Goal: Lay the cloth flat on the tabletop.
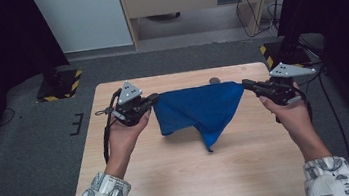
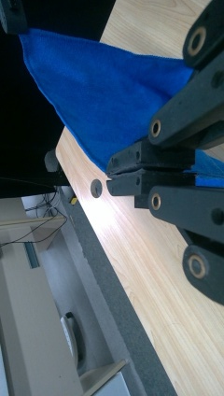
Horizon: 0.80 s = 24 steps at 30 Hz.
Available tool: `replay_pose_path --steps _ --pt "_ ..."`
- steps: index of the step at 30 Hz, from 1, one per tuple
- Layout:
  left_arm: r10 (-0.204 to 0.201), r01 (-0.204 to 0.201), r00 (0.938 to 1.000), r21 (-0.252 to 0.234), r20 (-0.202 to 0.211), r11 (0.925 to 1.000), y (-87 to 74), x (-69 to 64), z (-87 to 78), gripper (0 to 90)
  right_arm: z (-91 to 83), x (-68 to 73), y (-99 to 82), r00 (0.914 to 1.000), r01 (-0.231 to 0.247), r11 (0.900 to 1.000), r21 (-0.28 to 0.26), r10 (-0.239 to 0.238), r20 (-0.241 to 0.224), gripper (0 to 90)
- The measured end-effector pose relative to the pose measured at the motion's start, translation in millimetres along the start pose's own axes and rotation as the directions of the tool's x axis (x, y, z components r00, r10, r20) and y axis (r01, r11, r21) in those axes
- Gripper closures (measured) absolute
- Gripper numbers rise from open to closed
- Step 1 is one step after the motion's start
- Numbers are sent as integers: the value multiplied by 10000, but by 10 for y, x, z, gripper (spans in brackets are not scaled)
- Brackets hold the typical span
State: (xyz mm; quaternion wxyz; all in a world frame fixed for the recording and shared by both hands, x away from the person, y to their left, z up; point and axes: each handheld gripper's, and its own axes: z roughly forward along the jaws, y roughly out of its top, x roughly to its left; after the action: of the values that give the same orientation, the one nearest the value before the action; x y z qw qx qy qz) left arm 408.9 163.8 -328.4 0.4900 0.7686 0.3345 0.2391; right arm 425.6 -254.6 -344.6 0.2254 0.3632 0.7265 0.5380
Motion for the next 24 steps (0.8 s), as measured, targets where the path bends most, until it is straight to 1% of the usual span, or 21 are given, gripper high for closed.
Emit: replay_pose_path --steps 5,7,9,11,14,17,24 --pt "44 -43 10000 -188 35 9998 25 -16 -64 881 -43 4 39 10000 47 10000 -79 -47 5 900" --pt "148 -147 9999 -219 10 9997 29 -33 -95 881 -59 10 47 10000 82 9999 -125 -82 -8 900" --pt "219 -219 9998 -208 9 9995 26 -46 -108 881 -63 18 42 9999 145 9999 -63 -145 4 900" --pt "242 -242 9997 -96 9 9997 17 -39 -93 881 -45 19 27 9998 178 9998 58 -178 31 900" --pt "173 -173 9998 -2 -8 9998 -5 -3 -53 881 -5 12 4 9999 151 9998 103 -151 13 900" --pt "81 -81 10000 16 30 10000 -21 26 -23 881 44 -5 -18 10000 90 9999 83 -90 -9 900" --pt "9 -10 9999 28 135 10000 -64 65 27 881 131 -33 -66 10000 -2 9999 103 3 -95 900"
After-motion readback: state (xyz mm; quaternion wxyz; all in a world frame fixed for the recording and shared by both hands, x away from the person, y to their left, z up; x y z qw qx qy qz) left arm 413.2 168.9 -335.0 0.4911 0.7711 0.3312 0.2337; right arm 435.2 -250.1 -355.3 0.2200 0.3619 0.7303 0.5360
